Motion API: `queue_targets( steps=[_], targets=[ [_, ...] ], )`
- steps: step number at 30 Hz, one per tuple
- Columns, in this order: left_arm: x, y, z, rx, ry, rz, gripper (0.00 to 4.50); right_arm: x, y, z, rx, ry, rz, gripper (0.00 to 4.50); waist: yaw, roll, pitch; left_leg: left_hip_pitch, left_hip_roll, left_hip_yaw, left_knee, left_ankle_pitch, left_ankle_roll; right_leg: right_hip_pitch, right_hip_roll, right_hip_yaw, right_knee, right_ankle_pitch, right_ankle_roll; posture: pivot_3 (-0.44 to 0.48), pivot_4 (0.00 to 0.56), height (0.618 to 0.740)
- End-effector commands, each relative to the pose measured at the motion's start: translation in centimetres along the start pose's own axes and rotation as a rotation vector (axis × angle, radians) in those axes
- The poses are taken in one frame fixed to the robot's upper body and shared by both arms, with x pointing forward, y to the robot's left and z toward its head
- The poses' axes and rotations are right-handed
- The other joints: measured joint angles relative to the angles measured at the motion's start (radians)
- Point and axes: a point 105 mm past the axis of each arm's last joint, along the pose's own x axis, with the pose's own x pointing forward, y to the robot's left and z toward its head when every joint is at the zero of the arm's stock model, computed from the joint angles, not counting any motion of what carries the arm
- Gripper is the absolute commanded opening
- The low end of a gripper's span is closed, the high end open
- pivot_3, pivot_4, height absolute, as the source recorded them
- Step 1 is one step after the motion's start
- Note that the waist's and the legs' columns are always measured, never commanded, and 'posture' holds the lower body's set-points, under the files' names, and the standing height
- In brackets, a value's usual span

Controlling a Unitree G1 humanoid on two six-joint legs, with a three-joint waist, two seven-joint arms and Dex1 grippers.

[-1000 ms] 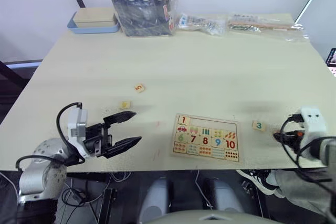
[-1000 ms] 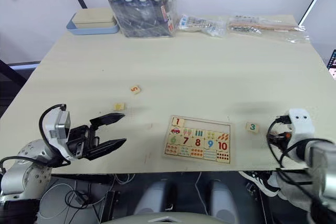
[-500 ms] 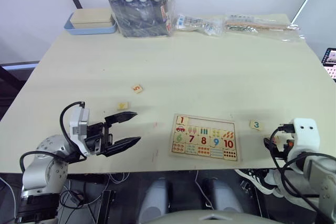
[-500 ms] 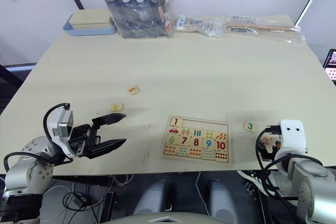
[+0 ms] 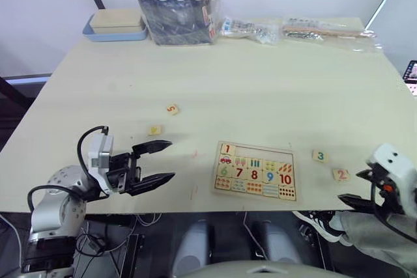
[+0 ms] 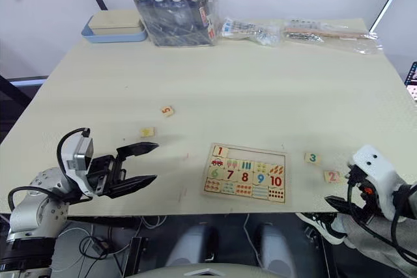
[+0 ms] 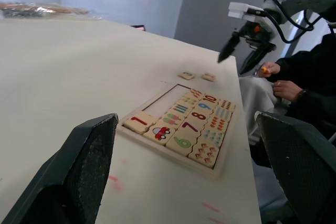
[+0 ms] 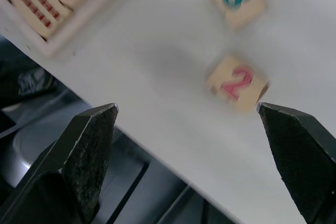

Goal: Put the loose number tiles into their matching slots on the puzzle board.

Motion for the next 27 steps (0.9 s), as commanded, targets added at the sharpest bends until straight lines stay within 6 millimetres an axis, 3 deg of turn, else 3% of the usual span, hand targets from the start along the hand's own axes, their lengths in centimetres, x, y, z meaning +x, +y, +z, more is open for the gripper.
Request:
queue_targets(
  steps=[1,7,12,19,21,27],
  targets=[
    [0.0,-0.5,1.0,0.05,0.009,-0.055,4.5,-0.2,-1.4,0.8,-0.167,-0.163,0.107,4.46,-0.001,-0.001,0.001,0.0,-0.001,0.0,0.0,0.0,0.0,0.001,0.001,0.0,0.0,0.0,0.0,0.0,0.15,0.74],
    [0.0,-0.9,1.8,0.092,0.036,-0.101,4.5,1.2,-3.9,-1.1,-0.354,-0.085,0.216,4.46,0.002,0.002,0.002,0.001,0.0,0.001,0.0,0.0,0.0,0.0,0.001,0.001,0.001,0.002,-0.004,0.0,0.15,0.74],
    [0.0,-1.2,2.2,0.12,0.057,-0.112,4.5,1.7,-5.6,-2.4,-0.363,-0.059,0.255,4.46,0.004,0.003,0.002,0.001,0.0,0.001,0.0,0.0,0.0,0.0,0.001,0.001,0.001,0.002,-0.004,0.0,0.15,0.74],
    [-0.3,-1.2,2.3,0.121,0.071,-0.092,4.5,2.8,-6.1,-3.0,-0.385,-0.072,0.286,4.46,0.003,0.003,0.003,0.001,0.0,0.002,0.0,0.0,0.0,0.0,0.001,0.002,0.001,0.002,-0.004,0.0,0.15,0.74],
    [-0.3,-1.2,2.3,0.121,0.072,-0.088,4.5,3.0,-6.0,-3.1,-0.394,-0.077,0.291,3.94,0.003,0.003,0.003,0.001,-0.001,0.002,0.0,0.0,0.0,0.0,0.001,0.002,0.002,0.002,-0.004,0.0,0.15,0.74],
    [0.0,-1.2,2.3,0.122,0.071,-0.082,4.5,3.6,-5.8,-3.6,-0.428,-0.083,0.292,3.94,0.003,0.003,0.003,0.002,0.0,0.003,0.0,0.0,0.0,0.001,0.001,0.002,0.002,0.003,-0.004,0.0,0.15,0.74]
  ],
)
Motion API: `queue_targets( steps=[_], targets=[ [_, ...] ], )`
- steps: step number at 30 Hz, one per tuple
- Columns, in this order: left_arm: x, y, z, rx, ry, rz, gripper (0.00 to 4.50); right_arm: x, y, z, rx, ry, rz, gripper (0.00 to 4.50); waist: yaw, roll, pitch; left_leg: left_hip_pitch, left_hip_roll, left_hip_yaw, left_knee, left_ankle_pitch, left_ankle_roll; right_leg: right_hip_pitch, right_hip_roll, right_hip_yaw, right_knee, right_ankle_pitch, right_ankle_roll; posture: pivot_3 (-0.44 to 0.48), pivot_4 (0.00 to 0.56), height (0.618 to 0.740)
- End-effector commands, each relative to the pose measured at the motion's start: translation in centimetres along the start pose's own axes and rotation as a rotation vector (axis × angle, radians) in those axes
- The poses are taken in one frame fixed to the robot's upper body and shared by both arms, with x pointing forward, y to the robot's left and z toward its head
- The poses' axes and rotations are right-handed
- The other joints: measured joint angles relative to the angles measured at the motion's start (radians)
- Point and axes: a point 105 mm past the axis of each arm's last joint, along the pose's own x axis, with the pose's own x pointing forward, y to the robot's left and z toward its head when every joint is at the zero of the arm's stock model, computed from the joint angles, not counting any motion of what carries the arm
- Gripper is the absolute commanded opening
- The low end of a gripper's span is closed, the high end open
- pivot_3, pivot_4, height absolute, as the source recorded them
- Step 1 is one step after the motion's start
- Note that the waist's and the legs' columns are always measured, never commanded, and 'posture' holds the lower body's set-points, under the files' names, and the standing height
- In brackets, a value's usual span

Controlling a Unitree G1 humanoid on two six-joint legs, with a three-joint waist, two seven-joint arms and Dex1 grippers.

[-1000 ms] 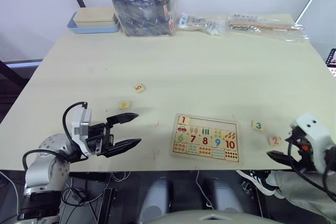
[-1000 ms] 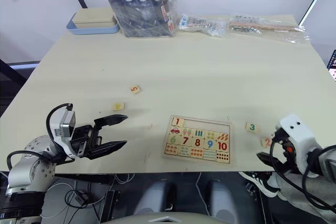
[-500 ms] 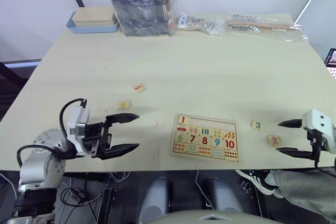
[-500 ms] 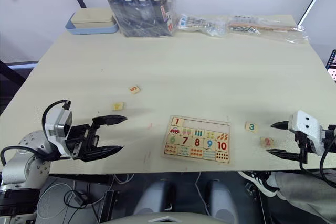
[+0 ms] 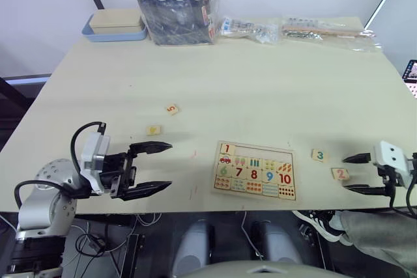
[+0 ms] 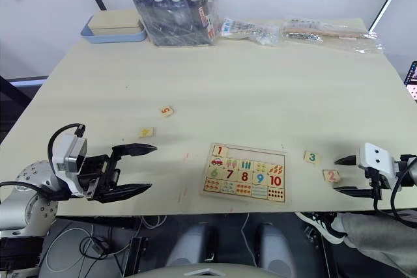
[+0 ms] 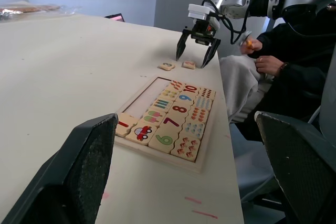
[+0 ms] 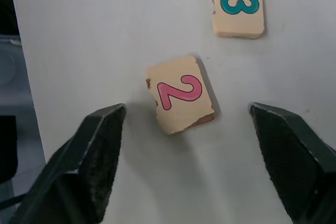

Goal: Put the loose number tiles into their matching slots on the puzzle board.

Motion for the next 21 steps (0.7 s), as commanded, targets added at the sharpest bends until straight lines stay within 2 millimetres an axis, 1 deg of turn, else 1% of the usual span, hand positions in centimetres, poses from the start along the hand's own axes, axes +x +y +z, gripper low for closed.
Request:
queue_targets(
  steps=[1,3,10,15,18,21],
  targets=[
    [0.01,-0.07,0.95,0.042,-0.005,0.0,4.5,0.13,-0.11,0.07,-0.017,-0.011,-0.007,3.7,0.0,0.0,0.0,0.001,0.0,0.0,0.0,0.0,0.0,0.0,0.0,0.0,0.0,0.0,0.0,0.0,0.15,0.74],
    [0.05,-0.07,0.94,0.041,-0.004,-0.001,4.5,0.27,-0.08,0.05,-0.03,-0.012,-0.007,3.0,0.0,0.0,0.0,0.001,0.0,0.0,0.0,0.0,0.0,0.0,0.0,0.0,0.0,0.0,0.0,0.0,0.15,0.74],
    [0.04,-0.02,0.75,0.034,0.007,0.006,4.5,0.82,0.04,0.24,-0.03,-0.024,-0.004,3.0,-0.001,0.0,0.0,0.001,0.0,0.0,0.0,0.0,0.0,0.0,0.0,0.0,0.0,0.0,0.0,0.0,0.15,0.74],
    [0.06,-0.04,0.68,0.032,0.007,0.009,4.5,0.75,0.2,0.15,-0.02,-0.021,0.002,3.0,-0.001,0.0,0.0,0.002,0.0,0.0,0.0,0.0,0.0,0.002,0.0,0.0,0.0,0.0,0.0,0.0,0.15,0.74],
    [0.07,-0.05,0.63,0.031,0.007,0.011,4.5,0.7,0.2,0.15,-0.019,-0.021,0.002,2.15,-0.002,0.0,0.0,0.002,0.001,0.001,0.0,0.0,0.0,0.002,0.0,0.0,0.0,0.0,0.0,0.0,0.15,0.74],
    [0.12,-0.12,0.49,0.028,0.007,0.012,4.5,0.67,0.22,0.08,-0.021,-0.017,0.0,2.15,-0.002,0.0,0.0,0.002,0.001,0.001,0.0,0.0,0.0,0.002,0.0,0.001,0.0,0.0,0.0,0.0,0.15,0.74]
  ],
)
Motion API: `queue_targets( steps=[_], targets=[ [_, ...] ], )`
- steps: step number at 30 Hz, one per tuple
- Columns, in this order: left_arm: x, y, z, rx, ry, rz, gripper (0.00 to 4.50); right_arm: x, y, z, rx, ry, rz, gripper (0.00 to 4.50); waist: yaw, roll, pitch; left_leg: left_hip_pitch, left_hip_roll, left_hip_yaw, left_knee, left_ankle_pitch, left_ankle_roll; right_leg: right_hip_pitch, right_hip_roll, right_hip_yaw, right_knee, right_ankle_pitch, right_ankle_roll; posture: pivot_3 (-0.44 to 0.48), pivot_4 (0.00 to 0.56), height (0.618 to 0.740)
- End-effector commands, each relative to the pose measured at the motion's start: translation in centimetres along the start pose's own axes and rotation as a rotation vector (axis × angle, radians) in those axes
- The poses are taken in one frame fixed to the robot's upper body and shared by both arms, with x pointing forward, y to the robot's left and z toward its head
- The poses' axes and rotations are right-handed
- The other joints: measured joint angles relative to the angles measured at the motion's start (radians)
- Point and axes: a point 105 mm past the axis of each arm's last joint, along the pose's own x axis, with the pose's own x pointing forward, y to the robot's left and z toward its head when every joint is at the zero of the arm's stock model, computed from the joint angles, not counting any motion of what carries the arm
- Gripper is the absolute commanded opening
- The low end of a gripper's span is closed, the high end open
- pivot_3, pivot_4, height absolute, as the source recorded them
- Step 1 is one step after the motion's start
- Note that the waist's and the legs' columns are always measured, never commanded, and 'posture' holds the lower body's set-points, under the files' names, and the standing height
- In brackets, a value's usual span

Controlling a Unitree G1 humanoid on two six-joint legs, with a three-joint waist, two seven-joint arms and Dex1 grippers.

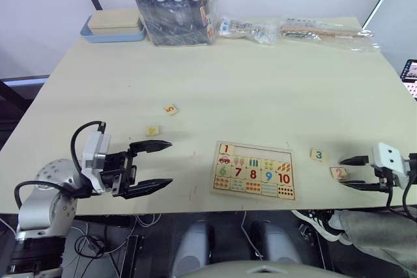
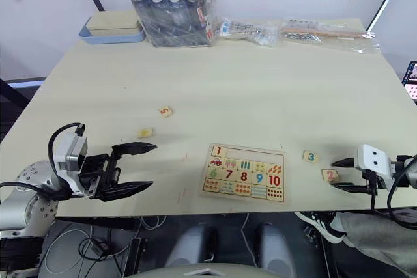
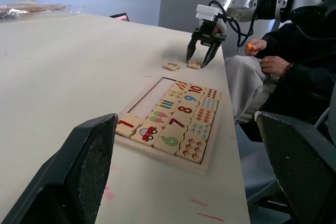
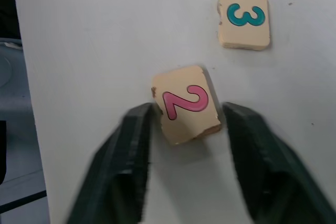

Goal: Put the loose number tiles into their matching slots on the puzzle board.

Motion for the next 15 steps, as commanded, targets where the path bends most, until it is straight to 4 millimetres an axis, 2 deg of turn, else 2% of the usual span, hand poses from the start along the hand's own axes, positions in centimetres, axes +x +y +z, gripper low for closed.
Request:
queue_targets(
  steps=[1,8,11,12,15],
  targets=[
    [0.2,-0.3,0.6,0.035,0.003,-0.011,4.5,0.0,0.2,-0.2,0.008,0.008,0.004,2.15,0.0,0.0,0.0,0.0,0.0,0.0,0.0,0.0,0.0,0.0,0.0,0.0,0.0,0.0,0.0,0.0,0.15,0.74],
    [0.2,-0.3,0.6,0.034,0.0,-0.009,4.5,0.0,0.4,-0.4,0.022,0.007,0.007,2.15,0.001,0.0,0.0,0.0,0.0,0.0,0.0,0.0,0.0,0.0,0.0,0.0,0.0,0.0,0.0,0.0,0.15,0.74],
    [0.2,-0.3,0.6,0.034,0.0,-0.007,4.5,0.0,0.3,-0.3,0.027,0.002,0.007,1.31,0.001,0.0,0.0,0.0,0.0,0.0,0.0,0.0,0.0,0.0,0.0,0.0,0.0,0.0,0.0,0.0,0.15,0.74],
    [0.2,-0.3,0.6,0.034,-0.001,-0.006,4.5,-0.1,0.2,-0.1,0.029,-0.003,0.004,0.9,0.0,0.0,0.0,0.0,0.0,0.0,0.0,0.0,0.0,0.0,0.0,0.0,0.0,0.0,0.0,0.0,0.15,0.74],
    [0.2,-0.3,0.6,0.034,-0.002,-0.003,4.5,-0.4,0.0,0.7,0.031,-0.008,-0.003,0.87,0.0,0.0,0.0,0.0,0.0,0.0,0.0,0.0,0.0,0.0,0.0,0.0,0.0,0.0,0.0,0.0,0.15,0.74]
  ],
)
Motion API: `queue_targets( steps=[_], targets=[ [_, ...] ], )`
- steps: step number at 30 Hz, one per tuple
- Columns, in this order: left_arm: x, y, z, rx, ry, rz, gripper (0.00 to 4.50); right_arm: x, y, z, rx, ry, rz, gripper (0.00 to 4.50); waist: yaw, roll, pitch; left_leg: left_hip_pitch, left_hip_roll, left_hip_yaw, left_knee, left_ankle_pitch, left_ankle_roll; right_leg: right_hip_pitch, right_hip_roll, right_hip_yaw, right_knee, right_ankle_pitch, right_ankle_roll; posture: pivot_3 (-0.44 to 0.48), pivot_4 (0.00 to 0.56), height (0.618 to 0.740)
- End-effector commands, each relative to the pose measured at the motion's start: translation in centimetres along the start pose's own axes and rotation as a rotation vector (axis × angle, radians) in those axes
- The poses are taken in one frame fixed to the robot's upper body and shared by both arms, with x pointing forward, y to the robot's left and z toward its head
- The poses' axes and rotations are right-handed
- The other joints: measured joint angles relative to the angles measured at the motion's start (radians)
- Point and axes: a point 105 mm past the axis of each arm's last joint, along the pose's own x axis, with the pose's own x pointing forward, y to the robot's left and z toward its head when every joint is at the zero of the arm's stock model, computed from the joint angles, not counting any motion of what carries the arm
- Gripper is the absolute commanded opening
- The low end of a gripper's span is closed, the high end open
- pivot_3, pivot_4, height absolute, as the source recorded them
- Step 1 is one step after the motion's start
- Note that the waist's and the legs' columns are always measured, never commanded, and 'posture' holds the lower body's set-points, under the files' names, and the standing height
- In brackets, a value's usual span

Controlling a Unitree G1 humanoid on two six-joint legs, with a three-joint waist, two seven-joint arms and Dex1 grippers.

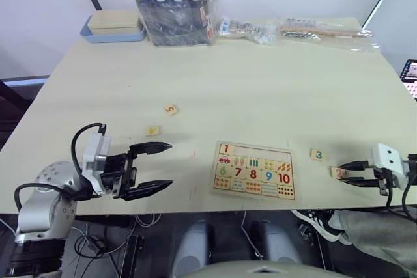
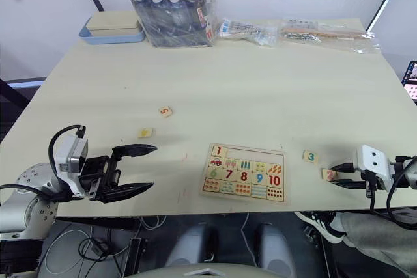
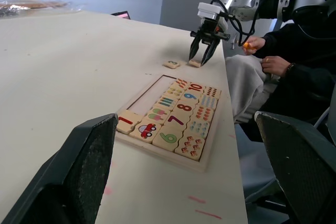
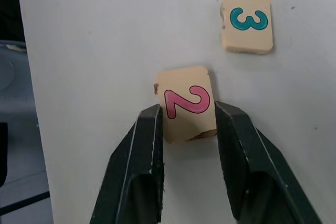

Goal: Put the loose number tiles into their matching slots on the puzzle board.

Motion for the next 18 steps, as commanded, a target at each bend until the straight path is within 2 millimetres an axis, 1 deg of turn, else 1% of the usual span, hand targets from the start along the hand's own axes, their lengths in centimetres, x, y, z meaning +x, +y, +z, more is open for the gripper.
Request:
queue_targets(
  steps=[1,2,4,6,7,8,9,11,15,18],
  targets=[
    [0.1,-0.2,0.7,0.039,-0.005,-0.008,4.5,-0.7,-0.2,1.0,-0.012,0.006,-0.01,0.87,0.0,0.001,0.0,0.0,0.0,0.0,0.0,0.0,0.0,0.0,0.0,0.0,0.0,0.0,0.0,0.0,0.15,0.74],
    [0.1,-0.2,0.7,0.039,-0.005,-0.006,4.5,-0.9,-0.3,1.5,-0.005,0.009,-0.014,0.87,0.0,0.001,0.0,0.0,0.0,0.0,0.0,0.0,0.0,0.0,0.0,0.0,0.0,0.0,0.0,0.0,0.15,0.74],
    [0.0,-0.2,0.6,0.038,-0.004,0.001,4.5,-1.4,-0.4,3.8,-0.025,0.025,-0.009,0.87,0.001,0.004,0.001,0.0,0.001,0.0,0.0,0.0,0.0,0.0,0.0,0.0,0.0,0.0,0.0,0.0,0.15,0.74],
    [-0.1,-0.1,0.6,0.037,-0.004,0.008,4.5,-1.5,-0.1,6.1,-0.072,0.034,-0.005,0.87,0.0,0.007,0.001,-0.001,0.001,0.001,0.0,0.0,0.0,-0.001,-0.001,0.001,0.0,0.0,0.0,0.0,0.15,0.74],
    [-0.1,-0.1,0.6,0.037,-0.004,0.01,4.5,-1.4,0.1,6.8,-0.08,0.037,-0.004,0.87,0.0,0.008,0.001,0.0,0.001,0.001,0.0,0.0,0.0,-0.001,-0.001,0.001,0.0,0.0,0.0,0.0,0.15,0.74],
    [-0.2,-0.1,0.6,0.037,-0.005,0.013,4.5,-1.4,0.5,8.7,-0.091,0.035,0.012,0.87,0.0,0.008,0.001,0.0,0.001,0.001,0.0,0.0,0.0,-0.001,0.0,0.001,0.0,0.0,0.0,0.0,0.15,0.74],
    [-0.2,0.0,0.6,0.037,-0.006,0.017,4.5,-1.3,0.8,10.0,-0.123,0.085,0.011,0.87,0.0,0.008,0.001,0.0,0.002,0.001,0.0,0.0,0.0,-0.001,0.0,0.0,0.0,0.0,0.0,0.0,0.15,0.74],
    [-0.2,0.0,0.6,0.037,-0.008,0.024,4.5,-1.0,0.9,12.6,-0.157,0.159,-0.049,0.87,0.001,0.008,0.001,-0.001,0.003,0.0,0.0,0.0,0.0,-0.002,0.0,0.0,0.0,0.0,0.0,0.0,0.15,0.74],
    [-0.2,0.1,0.5,0.038,-0.011,0.03,4.5,-0.4,2.0,15.7,-0.076,0.225,0.013,0.87,0.0,0.007,0.001,-0.003,0.004,0.001,0.0,0.0,0.0,-0.006,-0.001,-0.001,0.0,0.0,0.0,0.0,0.15,0.74],
    [-0.3,0.1,0.5,0.042,-0.012,0.041,4.5,0.1,2.2,18.2,-0.026,0.255,0.018,0.87,0.001,0.007,0.002,-0.005,0.004,0.001,0.0,0.0,0.0,-0.008,-0.003,-0.002,-0.001,0.0,-0.001,0.0,0.15,0.74]
  ],
)
